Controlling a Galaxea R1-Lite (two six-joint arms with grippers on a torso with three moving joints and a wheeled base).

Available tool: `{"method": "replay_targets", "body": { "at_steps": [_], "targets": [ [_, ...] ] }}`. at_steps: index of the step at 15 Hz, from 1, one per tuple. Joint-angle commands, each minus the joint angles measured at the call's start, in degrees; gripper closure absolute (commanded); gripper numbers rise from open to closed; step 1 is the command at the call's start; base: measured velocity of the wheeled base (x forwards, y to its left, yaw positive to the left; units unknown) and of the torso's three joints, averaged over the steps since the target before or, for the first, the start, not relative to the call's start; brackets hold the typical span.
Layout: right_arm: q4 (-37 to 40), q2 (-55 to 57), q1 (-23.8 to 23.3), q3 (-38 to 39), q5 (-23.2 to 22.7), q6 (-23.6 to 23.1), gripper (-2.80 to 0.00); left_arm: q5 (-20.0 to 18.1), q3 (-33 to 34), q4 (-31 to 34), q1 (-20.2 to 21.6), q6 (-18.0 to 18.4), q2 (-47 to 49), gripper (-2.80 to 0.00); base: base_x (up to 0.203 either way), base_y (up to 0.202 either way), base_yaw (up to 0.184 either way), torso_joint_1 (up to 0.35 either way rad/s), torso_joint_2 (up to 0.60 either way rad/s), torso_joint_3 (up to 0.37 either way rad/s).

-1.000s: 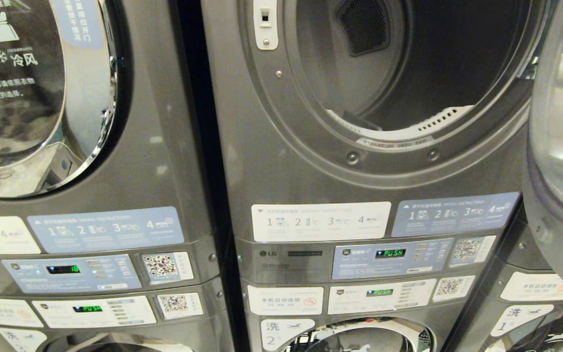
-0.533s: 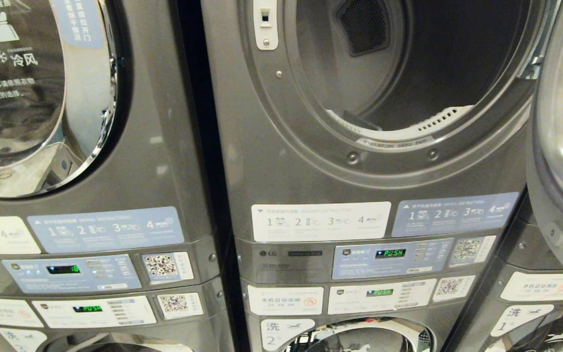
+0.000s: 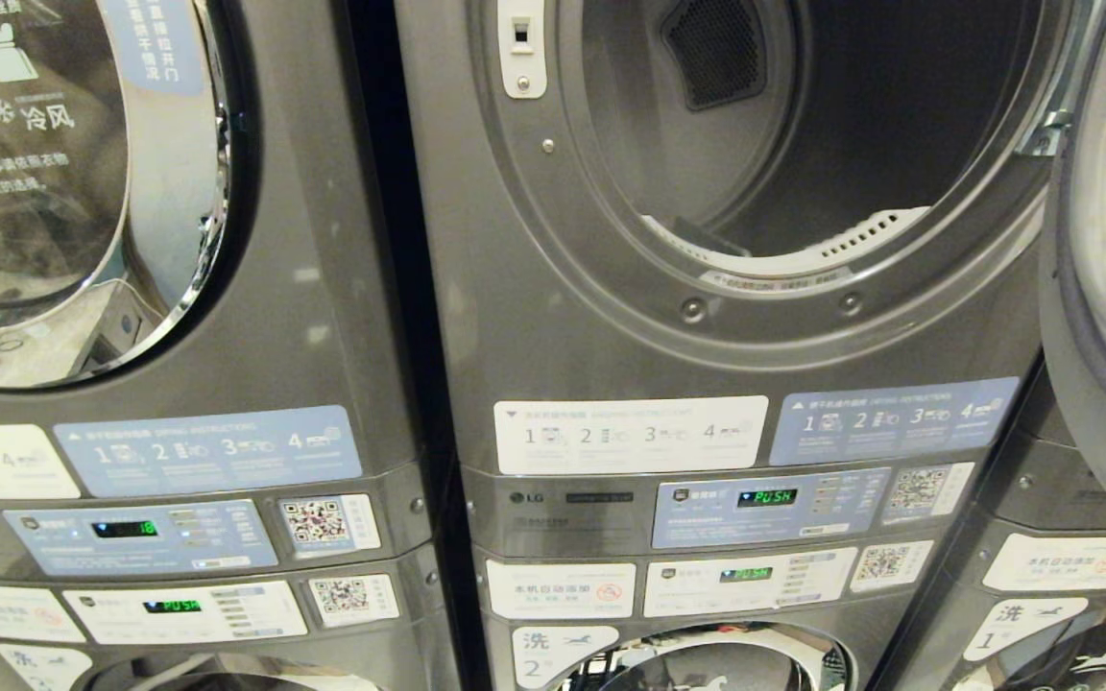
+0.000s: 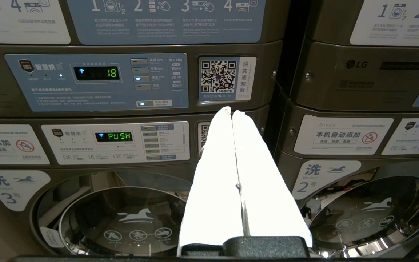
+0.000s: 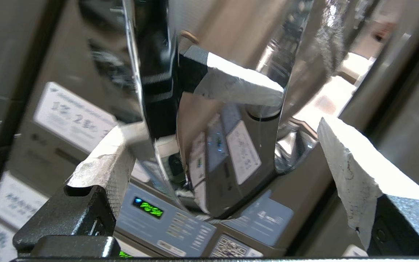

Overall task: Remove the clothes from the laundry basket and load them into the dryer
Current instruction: Open the dryer

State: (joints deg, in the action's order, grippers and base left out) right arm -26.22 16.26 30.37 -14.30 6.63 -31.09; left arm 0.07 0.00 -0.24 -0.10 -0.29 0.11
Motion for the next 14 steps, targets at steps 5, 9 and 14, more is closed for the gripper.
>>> {"method": "replay_targets", "body": {
  "at_steps": [5,9,14],
  "targets": [
    [-1.6,-0.3,0.0,-1.1,5.0,-0.1,-2.80,0.0,0.0,0.0,0.0,0.0,0.0,0.00,0.000,0.000,0.000,0.000,0.00,0.000],
    [-2.8,-0.3,0.0,-1.3,5.5,-0.2,-2.80,0.0,0.0,0.0,0.0,-0.1,0.0,0.00,0.000,0.000,0.000,0.000,0.00,0.000],
    [-5.8,-0.3,0.0,-1.1,7.7,-0.2,-2.80,0.0,0.0,0.0,0.0,0.0,0.0,0.00,0.000,0.000,0.000,0.000,0.00,0.000]
  ]
}}
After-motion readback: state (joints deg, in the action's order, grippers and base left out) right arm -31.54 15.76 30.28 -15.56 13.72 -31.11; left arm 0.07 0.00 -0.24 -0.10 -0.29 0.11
